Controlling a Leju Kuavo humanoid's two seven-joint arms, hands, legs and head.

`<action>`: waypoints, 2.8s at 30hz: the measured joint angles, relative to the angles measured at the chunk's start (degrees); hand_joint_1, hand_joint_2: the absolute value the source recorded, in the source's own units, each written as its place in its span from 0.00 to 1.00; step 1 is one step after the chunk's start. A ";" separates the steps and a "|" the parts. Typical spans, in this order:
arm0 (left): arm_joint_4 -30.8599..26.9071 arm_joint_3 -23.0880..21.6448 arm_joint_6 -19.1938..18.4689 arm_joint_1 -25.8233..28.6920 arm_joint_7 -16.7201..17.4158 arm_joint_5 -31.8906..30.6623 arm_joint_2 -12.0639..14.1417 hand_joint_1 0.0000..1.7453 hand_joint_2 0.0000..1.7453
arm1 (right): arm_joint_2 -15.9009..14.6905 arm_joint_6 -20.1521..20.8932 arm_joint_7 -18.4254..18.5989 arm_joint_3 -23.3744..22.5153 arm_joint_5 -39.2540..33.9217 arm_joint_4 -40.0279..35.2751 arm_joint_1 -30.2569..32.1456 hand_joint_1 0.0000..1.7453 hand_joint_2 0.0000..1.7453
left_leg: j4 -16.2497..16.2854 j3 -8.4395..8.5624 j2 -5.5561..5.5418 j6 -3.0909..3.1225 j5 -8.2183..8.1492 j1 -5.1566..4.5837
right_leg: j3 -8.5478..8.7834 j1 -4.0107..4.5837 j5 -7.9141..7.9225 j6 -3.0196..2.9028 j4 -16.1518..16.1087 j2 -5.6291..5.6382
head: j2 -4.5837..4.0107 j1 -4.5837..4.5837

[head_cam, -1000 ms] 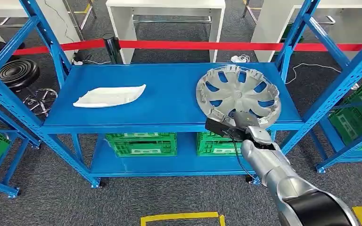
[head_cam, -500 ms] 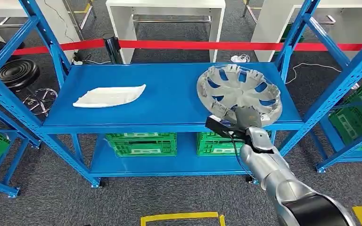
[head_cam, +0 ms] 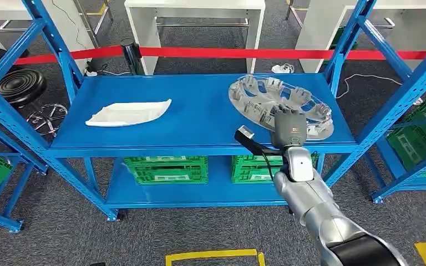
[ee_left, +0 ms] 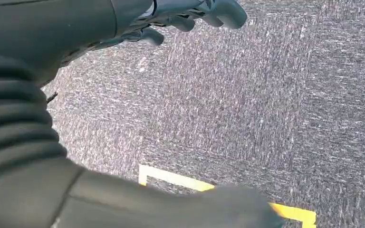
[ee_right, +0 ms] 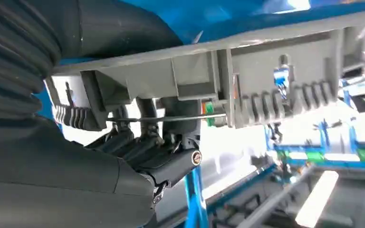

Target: Take the parts from the cabinet and place them on the table.

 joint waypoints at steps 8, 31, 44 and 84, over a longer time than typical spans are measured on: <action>-0.07 -1.42 2.47 0.07 -1.47 -2.42 0.00 0.00 0.00 | 0.83 -2.40 -1.16 -0.28 2.79 -4.69 0.99 0.61 1.00 | 0.00 -0.01 0.01 0.00 0.00 0.00 | 0.00 0.00 -0.01 -0.01 0.00 0.00 | 0.00 0.00; -0.07 -3.17 1.62 0.12 -1.20 -3.83 0.26 0.00 1.00 | 2.21 -2.84 -3.72 -2.47 3.67 -16.02 6.52 0.48 1.00 | -0.01 -0.01 0.00 0.00 0.00 0.00 | -0.02 0.00 -0.02 -0.03 0.00 -0.01 | -0.02 0.00; -0.07 -3.30 0.83 0.40 0.44 -4.33 0.33 0.00 1.00 | 2.10 -2.84 -4.50 -4.72 3.47 -21.90 10.06 0.48 1.00 | -0.02 0.00 0.01 -0.02 -0.01 0.00 | -0.08 -0.01 -0.03 -0.03 0.00 0.01 | 0.00 0.00; 0.00 -3.76 0.79 0.96 0.13 -4.13 0.31 0.00 1.00 | 1.40 -2.84 -4.74 -5.18 4.54 -21.40 10.64 0.48 1.00 | -0.02 0.00 0.02 -0.02 -0.01 0.00 | -0.05 -0.01 -0.03 -0.04 0.00 0.01 | 0.00 0.00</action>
